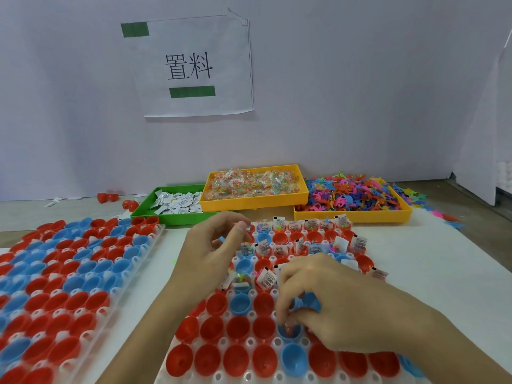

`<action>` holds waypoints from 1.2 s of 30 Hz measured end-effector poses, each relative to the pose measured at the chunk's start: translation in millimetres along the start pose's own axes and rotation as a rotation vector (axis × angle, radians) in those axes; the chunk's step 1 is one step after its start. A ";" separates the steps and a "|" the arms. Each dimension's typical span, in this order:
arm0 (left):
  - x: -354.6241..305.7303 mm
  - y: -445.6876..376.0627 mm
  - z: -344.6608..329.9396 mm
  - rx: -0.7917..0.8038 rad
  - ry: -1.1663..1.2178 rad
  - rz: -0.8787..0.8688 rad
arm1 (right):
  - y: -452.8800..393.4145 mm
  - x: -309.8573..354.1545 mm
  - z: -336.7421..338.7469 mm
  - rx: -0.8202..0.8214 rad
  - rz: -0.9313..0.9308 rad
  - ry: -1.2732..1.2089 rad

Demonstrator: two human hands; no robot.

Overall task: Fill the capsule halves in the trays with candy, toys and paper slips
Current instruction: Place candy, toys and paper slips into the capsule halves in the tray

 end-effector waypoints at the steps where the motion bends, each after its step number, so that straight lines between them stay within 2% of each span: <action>1: 3.4 -1.3 2.3 -0.036 -0.006 0.019 | 0.5 -1.3 6.0 -0.042 0.003 -0.008; 4: 21.6 -9.7 15.9 -0.175 -0.146 0.118 | 1.5 -11.6 20.9 -0.153 -0.012 -0.071; 7: 44.7 -33.5 34.7 -0.248 -0.359 0.205 | 4.4 -31.1 45.8 -0.360 -0.030 -0.208; 11: 82.2 -82.2 56.6 -0.221 -0.603 0.313 | 16.6 -83.2 72.9 -0.699 -0.156 -0.483; 14: 115.5 -113.8 68.6 -0.120 -0.750 0.416 | 25.8 -112.2 76.0 -0.808 -0.272 -0.529; 19: 155.6 -127.6 55.8 0.214 -0.864 0.520 | 30.4 -131.6 74.3 -0.872 -0.344 -0.524; 21: 162.7 -128.1 46.2 0.294 -0.887 0.528 | 29.8 -135.7 72.2 -0.866 -0.354 -0.561; 28: 162.5 -135.4 45.4 0.173 -0.903 0.536 | 28.8 -136.1 73.0 -0.890 -0.331 -0.582; 36: 157.3 -134.7 45.3 0.081 -0.810 0.549 | 29.8 -134.9 76.6 -0.903 -0.313 -0.568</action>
Point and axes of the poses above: each hand's wrist, its own y-axis away from the middle knuckle, its own z-axis out of the back of the hand, x = y × z, the point moved 7 cm from there along -y, towards the middle knuckle, and after that the axes turned 5 degrees about -y, right-handed, at the moved point
